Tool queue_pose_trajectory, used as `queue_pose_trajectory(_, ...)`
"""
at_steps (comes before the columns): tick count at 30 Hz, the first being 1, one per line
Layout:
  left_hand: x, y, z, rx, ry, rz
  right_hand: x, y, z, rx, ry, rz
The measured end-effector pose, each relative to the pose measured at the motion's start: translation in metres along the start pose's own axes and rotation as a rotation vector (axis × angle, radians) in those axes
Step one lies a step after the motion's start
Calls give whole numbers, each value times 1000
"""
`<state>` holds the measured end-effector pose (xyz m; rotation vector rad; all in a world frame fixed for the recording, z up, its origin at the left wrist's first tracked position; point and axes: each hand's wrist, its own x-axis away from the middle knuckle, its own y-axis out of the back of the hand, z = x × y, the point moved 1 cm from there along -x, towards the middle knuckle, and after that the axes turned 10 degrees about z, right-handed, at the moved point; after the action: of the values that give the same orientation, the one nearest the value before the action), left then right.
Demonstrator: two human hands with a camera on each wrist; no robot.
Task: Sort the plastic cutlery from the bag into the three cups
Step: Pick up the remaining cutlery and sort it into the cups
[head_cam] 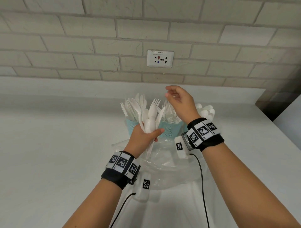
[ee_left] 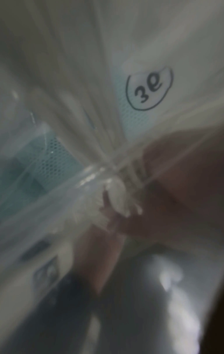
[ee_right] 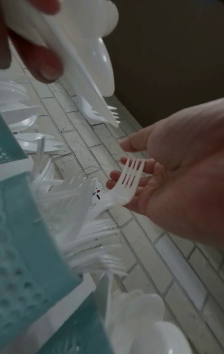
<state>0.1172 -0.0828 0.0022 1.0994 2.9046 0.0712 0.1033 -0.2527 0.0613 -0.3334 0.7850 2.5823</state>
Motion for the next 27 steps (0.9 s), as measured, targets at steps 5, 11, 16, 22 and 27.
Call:
queue_pose_trajectory(5, 2, -1, -2, 21, -14, 9, 7, -7, -16, 435, -147, 287)
queue_pose_trajectory(11, 4, -4, -5, 64, -1, 78, 17, 2, 2, 184, -10, 89)
queue_pose_trajectory(16, 4, -11, -9, 70, -9, 131, 25, -1, 24, -139, -47, 171)
queue_pose_trajectory(22, 4, -13, -8, 61, -12, 137, 26, 1, 28, -214, -19, 123)
queue_pose_trajectory(27, 3, -12, -4, 52, 15, 116, 16, 24, 38, -224, 90, -139)
